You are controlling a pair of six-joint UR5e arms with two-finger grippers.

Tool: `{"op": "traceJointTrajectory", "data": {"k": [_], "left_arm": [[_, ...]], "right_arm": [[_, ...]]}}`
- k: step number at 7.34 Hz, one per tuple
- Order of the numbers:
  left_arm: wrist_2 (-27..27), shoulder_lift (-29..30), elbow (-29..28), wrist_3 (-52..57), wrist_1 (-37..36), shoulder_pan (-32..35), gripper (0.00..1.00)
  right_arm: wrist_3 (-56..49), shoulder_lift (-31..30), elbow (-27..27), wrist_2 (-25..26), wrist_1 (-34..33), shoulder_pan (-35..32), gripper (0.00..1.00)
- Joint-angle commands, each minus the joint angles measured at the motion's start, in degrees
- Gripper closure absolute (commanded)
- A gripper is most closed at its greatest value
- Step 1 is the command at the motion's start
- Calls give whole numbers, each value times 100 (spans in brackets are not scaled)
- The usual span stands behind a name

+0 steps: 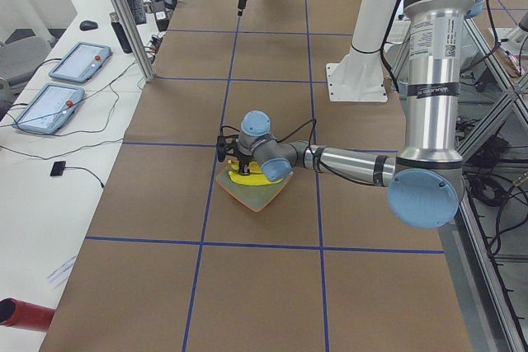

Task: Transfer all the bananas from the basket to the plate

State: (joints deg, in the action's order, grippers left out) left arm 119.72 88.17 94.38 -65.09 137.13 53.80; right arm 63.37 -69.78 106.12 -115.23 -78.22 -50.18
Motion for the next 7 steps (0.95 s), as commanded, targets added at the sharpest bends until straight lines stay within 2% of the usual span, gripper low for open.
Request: {"op": "traceJointTrajectory", "data": {"k": [1, 3, 7], "left_arm": [[-10, -2, 1, 13, 7, -2, 0], [-45, 25, 45, 13, 7, 7, 0], [34, -116, 783, 22, -2, 165, 0]], "right_arm": [[0, 0, 13, 0, 0, 0, 0], [9, 0, 22, 0, 0, 0, 0], [-17, -44, 66, -26, 0, -52, 0]]}}
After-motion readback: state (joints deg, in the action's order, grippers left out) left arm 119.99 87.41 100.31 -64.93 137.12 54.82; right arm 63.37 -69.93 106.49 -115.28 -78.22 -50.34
